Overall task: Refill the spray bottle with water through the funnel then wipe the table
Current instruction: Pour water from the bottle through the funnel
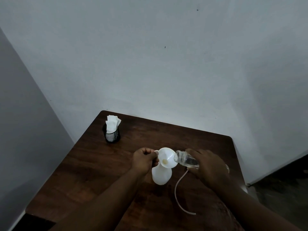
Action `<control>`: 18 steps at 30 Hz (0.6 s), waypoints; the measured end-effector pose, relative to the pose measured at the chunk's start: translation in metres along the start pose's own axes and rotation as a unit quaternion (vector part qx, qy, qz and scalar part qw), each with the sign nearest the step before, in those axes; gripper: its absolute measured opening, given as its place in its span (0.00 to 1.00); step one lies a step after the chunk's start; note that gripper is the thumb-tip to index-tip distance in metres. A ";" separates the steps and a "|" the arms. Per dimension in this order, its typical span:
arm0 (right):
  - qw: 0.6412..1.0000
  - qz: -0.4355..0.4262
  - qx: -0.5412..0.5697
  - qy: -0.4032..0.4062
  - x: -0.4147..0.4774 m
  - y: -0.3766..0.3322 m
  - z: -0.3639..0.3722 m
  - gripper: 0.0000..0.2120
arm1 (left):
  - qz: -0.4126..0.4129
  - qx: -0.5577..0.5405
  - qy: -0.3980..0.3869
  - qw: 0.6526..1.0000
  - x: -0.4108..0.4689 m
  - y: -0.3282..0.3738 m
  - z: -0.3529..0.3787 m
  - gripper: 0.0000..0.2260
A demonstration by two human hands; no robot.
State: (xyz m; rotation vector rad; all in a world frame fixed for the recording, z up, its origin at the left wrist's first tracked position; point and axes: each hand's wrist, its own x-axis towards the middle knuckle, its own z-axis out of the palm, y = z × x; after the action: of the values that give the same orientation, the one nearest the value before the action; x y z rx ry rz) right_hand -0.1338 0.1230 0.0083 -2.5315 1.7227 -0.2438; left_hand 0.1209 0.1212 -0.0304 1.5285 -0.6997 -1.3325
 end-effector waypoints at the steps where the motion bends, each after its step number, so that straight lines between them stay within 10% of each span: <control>1: 1.000 -0.001 0.000 -0.001 0.000 0.000 0.000 0.32 | -0.001 -0.003 0.001 1.000 0.001 -0.001 0.000 0.03; 18: 1.000 -0.009 0.002 0.006 0.001 0.002 -0.004 0.34 | -0.005 -0.007 0.003 1.000 0.007 -0.003 0.001 0.03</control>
State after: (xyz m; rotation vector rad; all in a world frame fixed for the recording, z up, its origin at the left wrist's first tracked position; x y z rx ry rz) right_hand -0.1365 0.1218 0.0125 -2.5491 1.7020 -0.2654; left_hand 0.1207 0.1160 -0.0359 1.5247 -0.6785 -1.3372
